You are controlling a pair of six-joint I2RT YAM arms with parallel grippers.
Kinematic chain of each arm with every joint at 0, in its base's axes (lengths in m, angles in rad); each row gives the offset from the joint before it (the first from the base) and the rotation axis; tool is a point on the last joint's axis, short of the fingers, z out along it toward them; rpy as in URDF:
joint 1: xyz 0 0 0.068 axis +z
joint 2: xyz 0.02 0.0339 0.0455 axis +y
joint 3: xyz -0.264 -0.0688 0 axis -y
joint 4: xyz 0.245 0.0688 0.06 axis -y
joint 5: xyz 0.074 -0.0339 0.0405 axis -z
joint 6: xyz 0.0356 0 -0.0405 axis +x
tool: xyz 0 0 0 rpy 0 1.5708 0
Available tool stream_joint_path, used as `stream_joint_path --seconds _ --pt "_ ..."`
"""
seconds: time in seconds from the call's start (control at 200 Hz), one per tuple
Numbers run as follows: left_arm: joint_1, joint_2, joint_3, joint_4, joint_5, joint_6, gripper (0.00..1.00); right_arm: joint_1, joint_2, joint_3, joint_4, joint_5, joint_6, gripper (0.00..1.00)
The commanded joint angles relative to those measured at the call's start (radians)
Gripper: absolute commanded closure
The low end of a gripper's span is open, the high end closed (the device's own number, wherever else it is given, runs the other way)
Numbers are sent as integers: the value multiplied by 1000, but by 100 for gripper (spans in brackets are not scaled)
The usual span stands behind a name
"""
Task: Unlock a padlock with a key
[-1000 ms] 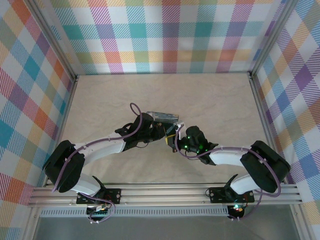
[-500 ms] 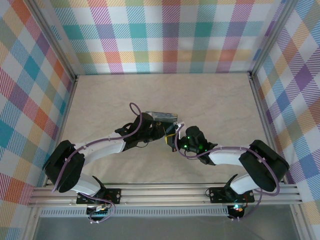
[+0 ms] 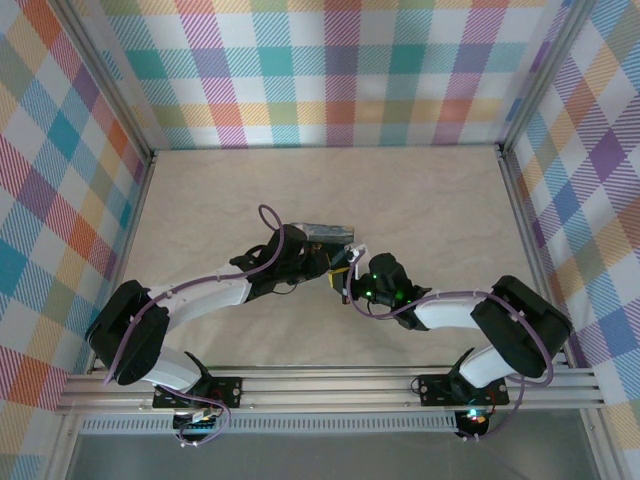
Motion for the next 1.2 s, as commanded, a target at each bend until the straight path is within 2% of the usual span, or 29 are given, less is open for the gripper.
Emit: stream_joint_path --seconds 0.0,0.375,0.705,1.195 --pt "-12 -13 38 8 53 -7 75 0 -1 14 88 65 -37 100" --pt "-11 -4 41 -9 39 -4 75 0 -35 1 109 68 -50 100" --pt "-10 -5 42 -24 27 -3 75 0 -59 -12 61 102 -84 100" --pt "-11 4 54 -20 24 -17 75 2 -29 -53 86 42 -21 100"
